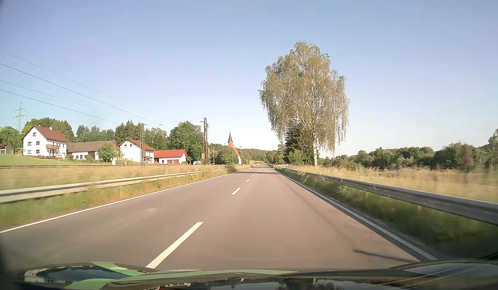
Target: Follow the waypoints while adhering to traffic rules and regulations
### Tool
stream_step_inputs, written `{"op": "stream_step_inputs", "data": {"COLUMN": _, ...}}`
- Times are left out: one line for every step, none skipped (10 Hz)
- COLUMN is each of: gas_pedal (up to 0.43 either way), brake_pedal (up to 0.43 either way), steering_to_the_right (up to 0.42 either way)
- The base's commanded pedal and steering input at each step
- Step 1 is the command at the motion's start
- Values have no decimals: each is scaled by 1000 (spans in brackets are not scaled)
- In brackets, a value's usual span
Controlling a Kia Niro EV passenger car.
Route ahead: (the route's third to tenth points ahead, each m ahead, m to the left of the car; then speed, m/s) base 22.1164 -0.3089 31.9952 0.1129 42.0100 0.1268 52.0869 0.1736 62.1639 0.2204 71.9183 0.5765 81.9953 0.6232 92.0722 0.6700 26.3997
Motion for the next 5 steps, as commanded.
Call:
{"op": "stream_step_inputs", "data": {"gas_pedal": 331, "brake_pedal": 0, "steering_to_the_right": -1}}
{"op": "stream_step_inputs", "data": {"gas_pedal": 339, "brake_pedal": 0, "steering_to_the_right": -2}}
{"op": "stream_step_inputs", "data": {"gas_pedal": 350, "brake_pedal": 0, "steering_to_the_right": -1}}
{"op": "stream_step_inputs", "data": {"gas_pedal": 350, "brake_pedal": 0, "steering_to_the_right": -3}}
{"op": "stream_step_inputs", "data": {"gas_pedal": 358, "brake_pedal": 0, "steering_to_the_right": -4}}
